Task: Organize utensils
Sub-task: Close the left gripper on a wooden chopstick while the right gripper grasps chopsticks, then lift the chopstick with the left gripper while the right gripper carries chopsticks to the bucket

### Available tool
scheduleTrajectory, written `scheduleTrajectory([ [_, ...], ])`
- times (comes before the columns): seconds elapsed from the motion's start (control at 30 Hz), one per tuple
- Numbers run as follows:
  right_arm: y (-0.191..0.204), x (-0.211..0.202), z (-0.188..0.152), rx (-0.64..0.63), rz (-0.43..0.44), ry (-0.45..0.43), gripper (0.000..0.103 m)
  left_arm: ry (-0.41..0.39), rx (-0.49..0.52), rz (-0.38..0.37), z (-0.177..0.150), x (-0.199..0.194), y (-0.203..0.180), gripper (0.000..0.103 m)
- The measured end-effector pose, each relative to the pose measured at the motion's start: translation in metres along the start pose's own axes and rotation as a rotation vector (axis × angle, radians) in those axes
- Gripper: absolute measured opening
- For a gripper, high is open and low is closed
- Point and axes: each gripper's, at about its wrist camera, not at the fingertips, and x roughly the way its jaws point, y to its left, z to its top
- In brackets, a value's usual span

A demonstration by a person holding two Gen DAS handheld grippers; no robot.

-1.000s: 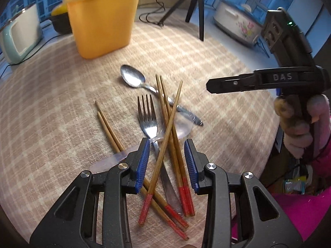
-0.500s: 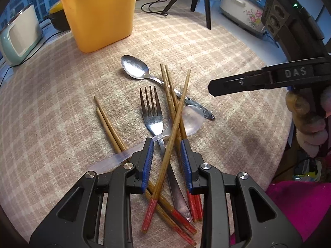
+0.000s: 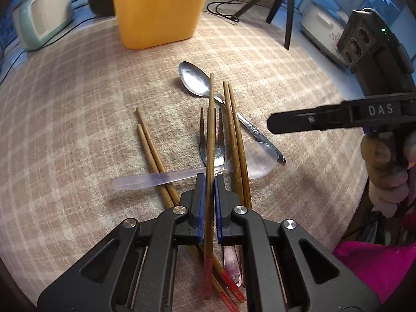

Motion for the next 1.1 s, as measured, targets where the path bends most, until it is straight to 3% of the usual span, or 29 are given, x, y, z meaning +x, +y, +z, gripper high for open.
scheduleTrajectory([
  [0.6,0.003,0.039,0.019,0.076,0.064,0.06,0.011,-0.027,-0.067,-0.021,-0.006,-0.002,0.003,0.004],
  [0.9,-0.013,0.044,0.02,0.134,0.124,0.05,0.012,-0.029,-0.079,-0.031,-0.006,-0.005,0.004,0.005],
  [1.1,-0.012,0.044,0.018,0.107,0.093,0.048,0.005,-0.032,-0.091,-0.036,-0.006,-0.007,0.004,0.004],
])
